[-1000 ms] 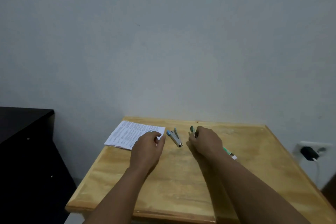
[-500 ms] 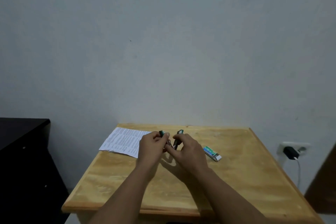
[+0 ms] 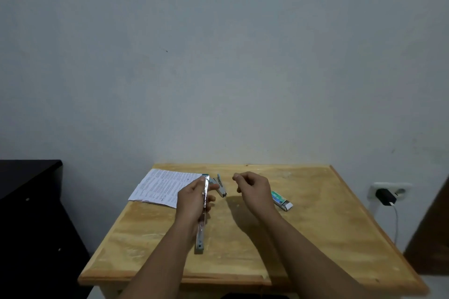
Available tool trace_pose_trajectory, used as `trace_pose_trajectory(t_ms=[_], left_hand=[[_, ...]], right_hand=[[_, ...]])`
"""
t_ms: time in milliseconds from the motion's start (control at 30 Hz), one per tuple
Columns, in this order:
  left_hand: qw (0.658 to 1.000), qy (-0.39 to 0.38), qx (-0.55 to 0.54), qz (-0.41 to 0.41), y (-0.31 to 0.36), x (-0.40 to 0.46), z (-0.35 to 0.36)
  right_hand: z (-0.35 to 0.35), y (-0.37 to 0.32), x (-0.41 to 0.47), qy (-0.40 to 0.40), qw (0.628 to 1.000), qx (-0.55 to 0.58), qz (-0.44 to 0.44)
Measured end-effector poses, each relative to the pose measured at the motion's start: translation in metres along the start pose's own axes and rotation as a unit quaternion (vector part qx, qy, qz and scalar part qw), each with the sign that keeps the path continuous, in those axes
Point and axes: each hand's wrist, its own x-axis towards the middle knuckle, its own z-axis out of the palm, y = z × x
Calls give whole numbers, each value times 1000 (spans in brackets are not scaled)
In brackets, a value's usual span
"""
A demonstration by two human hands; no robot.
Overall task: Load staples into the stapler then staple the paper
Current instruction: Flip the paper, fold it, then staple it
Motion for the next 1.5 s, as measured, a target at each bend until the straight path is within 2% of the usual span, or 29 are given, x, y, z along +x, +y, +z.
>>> trace_pose_trajectory(t_ms=[133, 200, 300, 400, 467, 567, 600, 667, 1000, 1100, 1233, 1367, 1500], left_hand=[[993, -64, 101, 19, -8, -1, 5], [990, -71, 116, 24, -10, -1, 9], [989, -103, 96, 43, -16, 1, 11], [975, -125, 157, 100, -26, 1, 3], [940, -116, 264, 184, -35, 1, -4], [861, -81, 403, 300, -43, -4, -11], [846, -72, 418, 323, -44, -6, -12], [837, -62, 424, 340, -46, -8, -13], [839, -51, 428, 332, -48, -2, -10], [860, -34, 396, 320, -54, -1, -8], [902, -23, 340, 264, -55, -3, -4], [908, -30, 322, 268, -58, -1, -2], [912, -11, 308, 270, -65, 3, -3]], right_hand=[[-3, -13, 3, -117, 987, 46, 103], [-3, -12, 4, -162, 979, 53, 114], [-4, -9, 6, -164, 977, 64, 118], [-5, -6, 7, -142, 978, 73, 134], [-5, -3, 7, -138, 977, 74, 146], [-3, 0, 7, -139, 975, 68, 156], [-2, 0, 6, -140, 975, 67, 157], [0, 0, 6, -141, 975, 68, 155], [2, -1, 4, -113, 985, 66, 114], [0, 3, 6, -71, 990, 72, 103], [-3, 1, 7, -33, 991, 93, 86], [-3, 1, 6, -38, 993, 83, 71], [-2, 4, 9, -11, 999, 43, 13]])
